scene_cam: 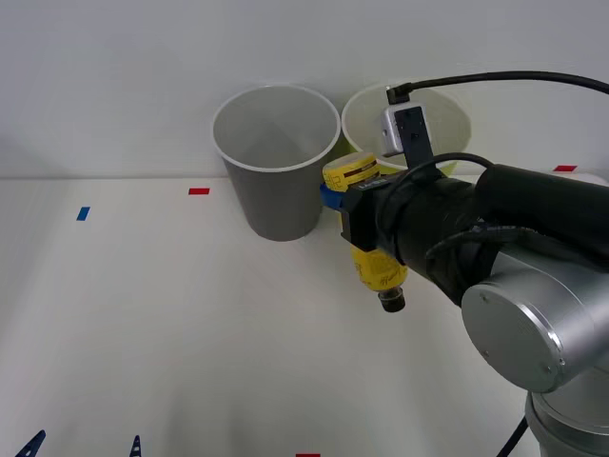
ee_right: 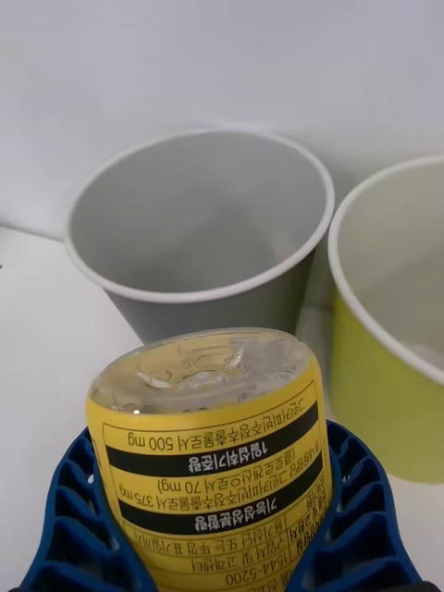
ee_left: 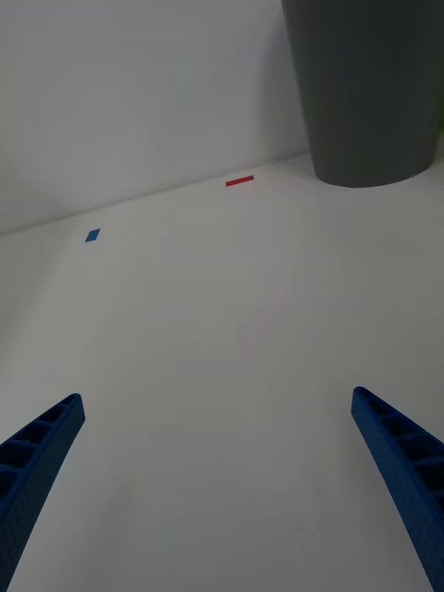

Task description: Put cans in the gray bin and PET bottles in the light green bin.

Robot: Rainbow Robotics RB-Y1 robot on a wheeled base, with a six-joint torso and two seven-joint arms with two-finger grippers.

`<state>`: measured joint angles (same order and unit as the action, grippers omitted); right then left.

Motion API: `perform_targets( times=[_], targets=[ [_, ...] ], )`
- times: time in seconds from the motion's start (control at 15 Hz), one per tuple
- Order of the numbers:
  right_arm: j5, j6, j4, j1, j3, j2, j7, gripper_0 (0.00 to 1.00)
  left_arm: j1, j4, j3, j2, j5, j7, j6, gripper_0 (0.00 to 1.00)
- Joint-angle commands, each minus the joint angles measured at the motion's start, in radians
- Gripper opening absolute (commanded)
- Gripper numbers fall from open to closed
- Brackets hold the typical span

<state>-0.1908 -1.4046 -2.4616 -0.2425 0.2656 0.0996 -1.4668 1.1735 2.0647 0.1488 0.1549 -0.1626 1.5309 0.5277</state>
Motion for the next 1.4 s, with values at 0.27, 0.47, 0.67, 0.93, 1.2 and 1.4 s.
perform_targets(
  times=[0.27, 0.47, 0.67, 0.93, 1.2, 1.4],
  targets=[
    [0.025, 0.004, -0.034, -0.087, -0.029, -0.027, 0.054, 0.0, 0.0, 0.0, 0.0, 0.0, 0.0, 0.0, 0.0, 0.99],
    [0.017, 0.004, -0.034, -0.15, -0.06, -0.043, 0.082, 0.0, 0.0, 0.0, 0.0, 0.0, 0.0, 0.0, 0.0, 0.99],
    [0.01, 0.006, -0.033, -0.195, -0.086, -0.058, 0.103, 0.0, 0.0, 0.0, 0.0, 0.0, 0.0, 0.0, 0.0, 0.99],
    [-0.004, 0.009, -0.034, -0.239, -0.123, -0.061, 0.117, 0.0, 0.0, 0.0, 0.0, 0.0, 0.0, 0.0, 0.0, 0.99],
    [-0.061, 0.032, -0.034, -0.254, -0.207, -0.069, 0.12, 0.0, 0.0, 0.0, 0.0, 0.0, 0.0, 0.0, 0.0, 0.99],
    [-0.159, 0.032, -0.043, -0.253, -0.296, -0.066, 0.103, 0.0, 0.0, 0.0, 0.0, 0.0, 0.0, 0.0, 0.0, 0.99]
  ],
)
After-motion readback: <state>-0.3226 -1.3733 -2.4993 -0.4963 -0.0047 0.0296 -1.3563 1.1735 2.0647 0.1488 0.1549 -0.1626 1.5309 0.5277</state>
